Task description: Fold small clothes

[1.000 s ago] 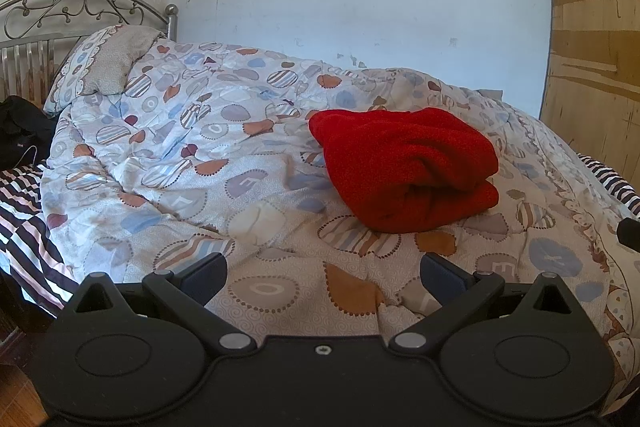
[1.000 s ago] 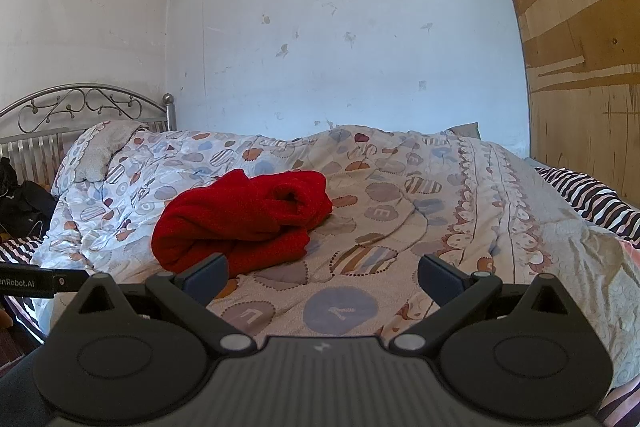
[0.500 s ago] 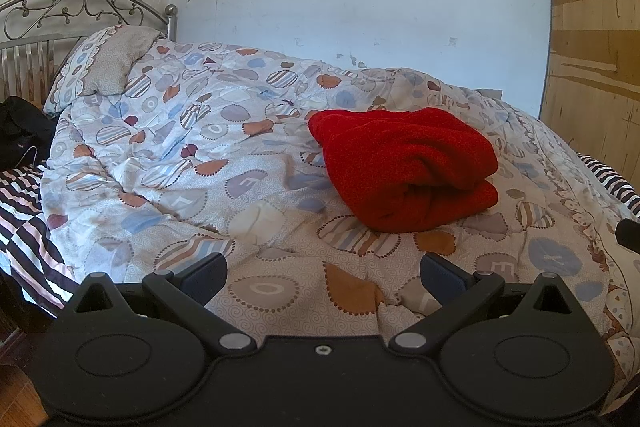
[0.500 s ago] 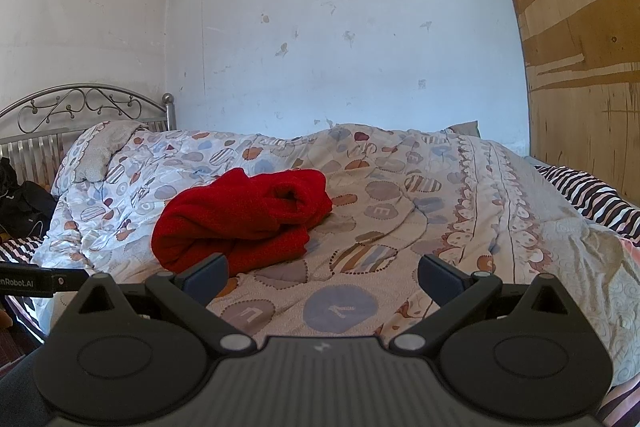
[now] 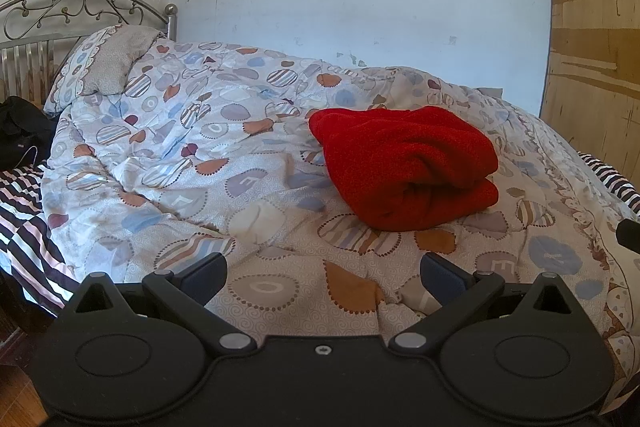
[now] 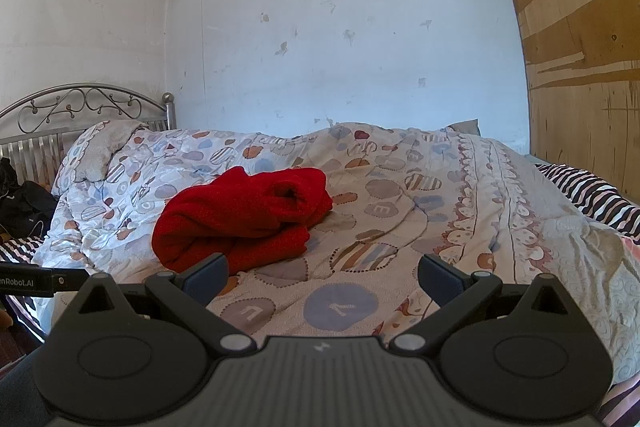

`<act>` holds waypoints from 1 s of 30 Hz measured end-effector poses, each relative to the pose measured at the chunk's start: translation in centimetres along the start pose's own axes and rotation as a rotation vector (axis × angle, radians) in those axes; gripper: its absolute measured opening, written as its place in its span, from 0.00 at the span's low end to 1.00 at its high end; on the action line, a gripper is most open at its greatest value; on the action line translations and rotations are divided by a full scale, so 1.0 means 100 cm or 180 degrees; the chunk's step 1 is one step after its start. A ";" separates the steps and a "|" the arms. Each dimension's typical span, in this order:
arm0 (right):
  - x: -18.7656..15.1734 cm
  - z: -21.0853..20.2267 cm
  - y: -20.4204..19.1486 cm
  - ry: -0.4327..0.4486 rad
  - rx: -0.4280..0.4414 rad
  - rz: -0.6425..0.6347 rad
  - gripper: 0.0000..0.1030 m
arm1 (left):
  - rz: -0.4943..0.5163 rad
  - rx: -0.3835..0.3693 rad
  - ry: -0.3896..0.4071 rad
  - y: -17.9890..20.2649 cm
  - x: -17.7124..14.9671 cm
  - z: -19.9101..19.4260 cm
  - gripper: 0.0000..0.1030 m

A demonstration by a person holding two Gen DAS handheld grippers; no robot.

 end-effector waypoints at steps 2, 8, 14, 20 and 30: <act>0.000 0.000 0.000 -0.0004 0.0000 0.0000 1.00 | 0.0003 0.0001 -0.0002 0.000 0.000 0.000 0.99; 0.000 0.000 0.000 -0.0003 0.0000 0.0000 1.00 | 0.0004 0.0000 -0.0001 0.000 0.000 0.000 0.99; 0.000 0.000 0.000 -0.0001 0.0003 0.0003 1.00 | 0.0005 -0.0001 -0.0001 0.000 0.000 0.000 0.99; -0.001 0.000 -0.001 -0.0004 0.0003 0.0004 1.00 | 0.0009 0.0000 0.0000 0.001 0.000 0.000 0.99; -0.001 0.000 -0.001 -0.0006 0.0002 0.0010 1.00 | 0.0008 0.0001 0.0000 0.002 0.000 0.000 0.99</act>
Point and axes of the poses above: each gripper's, at about its wrist camera, not at the fingertips, and z roughly the way its jaws point, y to its right, x to its top, the point moved 4 cm from there along z, roughly the way its jaws point, and after that the axes turned 9 degrees about y, right-handed, at the moved point
